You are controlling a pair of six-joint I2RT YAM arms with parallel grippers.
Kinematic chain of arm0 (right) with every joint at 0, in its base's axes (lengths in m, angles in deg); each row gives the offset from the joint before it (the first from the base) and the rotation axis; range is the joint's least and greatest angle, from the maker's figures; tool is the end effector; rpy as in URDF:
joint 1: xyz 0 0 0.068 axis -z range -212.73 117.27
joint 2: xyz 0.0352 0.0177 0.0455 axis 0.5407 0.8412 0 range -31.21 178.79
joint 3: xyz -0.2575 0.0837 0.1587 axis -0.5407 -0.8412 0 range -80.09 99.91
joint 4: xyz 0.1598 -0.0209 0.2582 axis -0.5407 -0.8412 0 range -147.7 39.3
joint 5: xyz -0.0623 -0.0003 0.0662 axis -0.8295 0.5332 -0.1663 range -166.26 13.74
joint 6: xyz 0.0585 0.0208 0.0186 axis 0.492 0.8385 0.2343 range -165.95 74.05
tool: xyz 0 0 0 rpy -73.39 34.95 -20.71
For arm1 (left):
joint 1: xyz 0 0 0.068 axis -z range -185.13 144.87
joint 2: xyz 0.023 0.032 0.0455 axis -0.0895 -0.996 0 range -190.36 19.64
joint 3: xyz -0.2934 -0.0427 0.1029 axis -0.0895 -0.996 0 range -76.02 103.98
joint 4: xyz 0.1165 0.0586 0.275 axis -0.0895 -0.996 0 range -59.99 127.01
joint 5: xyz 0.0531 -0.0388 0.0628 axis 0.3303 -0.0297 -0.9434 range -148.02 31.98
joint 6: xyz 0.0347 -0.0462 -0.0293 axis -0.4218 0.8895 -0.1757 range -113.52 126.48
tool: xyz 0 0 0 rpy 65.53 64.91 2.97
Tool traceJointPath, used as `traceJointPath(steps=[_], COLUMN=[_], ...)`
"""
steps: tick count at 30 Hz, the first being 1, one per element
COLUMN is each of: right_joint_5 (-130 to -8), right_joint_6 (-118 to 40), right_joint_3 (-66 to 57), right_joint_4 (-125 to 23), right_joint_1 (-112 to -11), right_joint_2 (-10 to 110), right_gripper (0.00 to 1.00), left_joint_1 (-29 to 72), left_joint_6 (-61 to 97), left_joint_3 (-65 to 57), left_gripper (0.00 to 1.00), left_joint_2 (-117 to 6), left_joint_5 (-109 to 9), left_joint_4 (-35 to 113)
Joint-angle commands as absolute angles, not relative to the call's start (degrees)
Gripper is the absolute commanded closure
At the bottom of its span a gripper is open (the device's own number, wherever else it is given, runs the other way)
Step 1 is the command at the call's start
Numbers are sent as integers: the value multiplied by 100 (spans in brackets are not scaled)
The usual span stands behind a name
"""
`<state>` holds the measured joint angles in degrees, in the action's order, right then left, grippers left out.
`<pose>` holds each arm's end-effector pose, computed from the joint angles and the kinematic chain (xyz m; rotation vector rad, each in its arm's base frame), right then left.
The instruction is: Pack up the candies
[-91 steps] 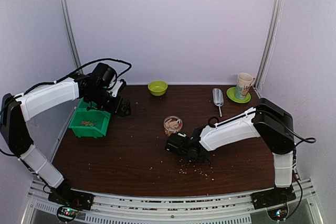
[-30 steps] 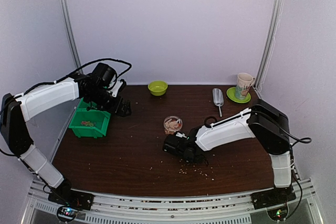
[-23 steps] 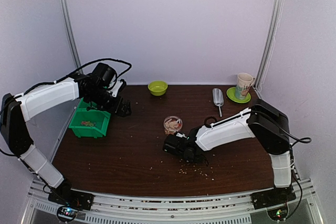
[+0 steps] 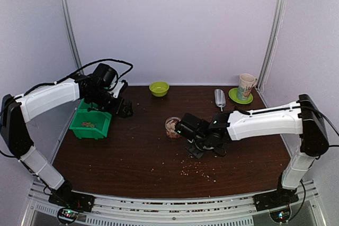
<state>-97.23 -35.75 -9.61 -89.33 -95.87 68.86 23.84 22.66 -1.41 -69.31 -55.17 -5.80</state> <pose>0.1972 0.3492 0.2113 -1.0848 2.3882 -0.0882 0.3296 -0.1854 0.3013 0.3096 2.5899 -0.3550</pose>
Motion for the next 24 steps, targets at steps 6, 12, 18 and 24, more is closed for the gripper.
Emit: traceJointPath(steps=[6, 12, 18, 24], right_joint_5=[-7485, -6318, -5231, -4247], right_joint_6=[-3702, -3737, -3692, -3646], right_joint_3=[-1142, -1328, -1560, -1672], right_joint_4=[-8722, -8489, -8164, -7931], right_joint_1=[-9575, -9550, -9477, -9350], right_joint_2=[5838, 5438, 5228, 5146], right_gripper=[100, 100, 100, 100], left_joint_1=[2437, 2781, 3209, 3640], left_joint_6=[1642, 854, -74, -1037], left_joint_3=[-589, -887, -1572, -1892], left_gripper=[2, 2, 2, 2], left_joint_2=[-6083, -5712, -5213, -4898], left_joint_5=[-4219, -3109, -1829, -1188], left_joint_4=[495, 1011, 1766, 1785])
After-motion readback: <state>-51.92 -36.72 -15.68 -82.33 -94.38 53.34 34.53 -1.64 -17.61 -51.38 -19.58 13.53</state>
